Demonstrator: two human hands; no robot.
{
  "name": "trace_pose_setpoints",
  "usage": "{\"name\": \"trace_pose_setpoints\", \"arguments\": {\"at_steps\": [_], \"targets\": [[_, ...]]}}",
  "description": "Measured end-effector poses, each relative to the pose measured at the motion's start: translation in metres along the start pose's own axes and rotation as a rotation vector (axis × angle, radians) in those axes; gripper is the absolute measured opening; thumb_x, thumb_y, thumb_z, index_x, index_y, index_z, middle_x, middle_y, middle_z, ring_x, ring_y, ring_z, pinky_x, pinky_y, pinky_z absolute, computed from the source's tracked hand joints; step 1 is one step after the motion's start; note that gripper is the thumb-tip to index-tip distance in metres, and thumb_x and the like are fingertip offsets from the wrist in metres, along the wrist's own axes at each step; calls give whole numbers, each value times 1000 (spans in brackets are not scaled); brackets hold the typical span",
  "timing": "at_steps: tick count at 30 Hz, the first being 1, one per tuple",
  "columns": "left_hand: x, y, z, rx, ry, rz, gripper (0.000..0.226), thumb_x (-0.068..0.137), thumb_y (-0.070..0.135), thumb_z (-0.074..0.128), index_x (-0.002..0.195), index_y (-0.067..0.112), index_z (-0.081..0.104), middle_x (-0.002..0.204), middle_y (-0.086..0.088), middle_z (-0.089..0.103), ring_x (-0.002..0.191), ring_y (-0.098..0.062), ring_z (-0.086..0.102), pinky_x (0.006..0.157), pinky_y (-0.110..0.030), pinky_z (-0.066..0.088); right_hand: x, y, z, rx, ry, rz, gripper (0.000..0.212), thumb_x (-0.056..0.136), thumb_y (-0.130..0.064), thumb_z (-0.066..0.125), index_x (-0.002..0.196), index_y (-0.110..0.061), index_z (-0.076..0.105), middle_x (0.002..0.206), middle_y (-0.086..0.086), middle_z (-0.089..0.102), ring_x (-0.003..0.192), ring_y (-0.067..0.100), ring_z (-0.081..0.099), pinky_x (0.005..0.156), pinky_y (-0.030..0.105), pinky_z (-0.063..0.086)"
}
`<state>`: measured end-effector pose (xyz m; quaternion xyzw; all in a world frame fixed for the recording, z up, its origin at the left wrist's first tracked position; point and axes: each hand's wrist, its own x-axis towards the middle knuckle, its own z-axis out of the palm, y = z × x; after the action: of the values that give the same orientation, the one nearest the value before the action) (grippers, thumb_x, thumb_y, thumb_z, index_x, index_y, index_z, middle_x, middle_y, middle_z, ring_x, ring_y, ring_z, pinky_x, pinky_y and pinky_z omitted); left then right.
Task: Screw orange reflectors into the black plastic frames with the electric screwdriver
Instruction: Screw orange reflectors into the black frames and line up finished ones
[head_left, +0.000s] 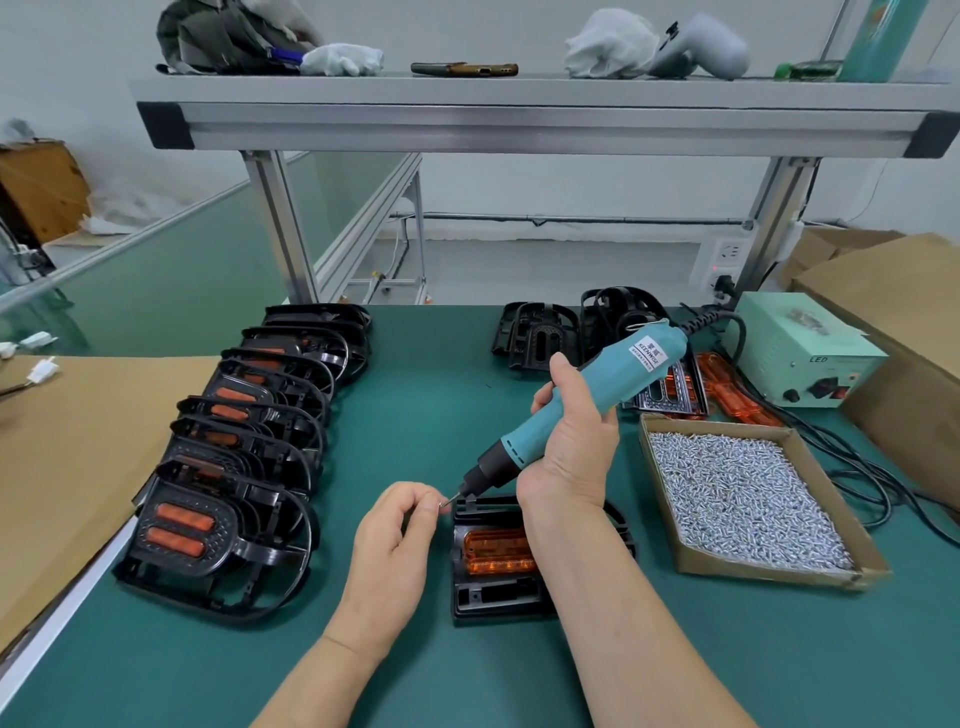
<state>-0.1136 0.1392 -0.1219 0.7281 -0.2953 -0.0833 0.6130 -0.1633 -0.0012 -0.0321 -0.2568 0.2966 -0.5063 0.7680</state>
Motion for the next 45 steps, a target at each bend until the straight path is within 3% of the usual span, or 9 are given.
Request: {"name": "trace_pose_setpoints", "arguments": {"at_steps": [8, 26, 32, 45], "targets": [[0, 0, -1, 6, -19, 6, 28, 100, 5, 53, 81, 20, 66, 88, 3, 68, 88, -11, 62, 79, -14, 45, 1, -2, 0, -8, 22, -1, 20, 83, -16, 78, 87, -20, 58, 57, -8, 58, 56, 7, 55, 66, 24, 47], [-1, -6, 0, 106, -59, 128, 24, 94, 3, 64, 83, 25, 65, 88, 8, 65, 91, -18, 62, 82, -31, 49, 2, 1, -3, -116, 31, -50, 20, 83, -19, 77, 86, -23, 58, 57, -5, 55, 53, 6, 51, 62, 24, 45], [-6, 1, 1, 221, -7, 297, 6, 89, 14, 59, 87, 17, 64, 93, 15, 61, 95, -11, 59, 85, -14, 42, 0, 0, 1, -133, 8, -68, 23, 82, -20, 77, 82, -20, 54, 56, -4, 52, 52, 8, 47, 55, 20, 44], [-9, 6, 3, 341, 12, 403, 7, 89, 19, 62, 85, 14, 64, 92, 13, 59, 96, -7, 54, 88, -14, 40, -2, -5, -4, -122, 16, -129, 24, 84, -17, 77, 85, -17, 53, 53, -5, 53, 48, 6, 49, 49, 16, 45]]}}
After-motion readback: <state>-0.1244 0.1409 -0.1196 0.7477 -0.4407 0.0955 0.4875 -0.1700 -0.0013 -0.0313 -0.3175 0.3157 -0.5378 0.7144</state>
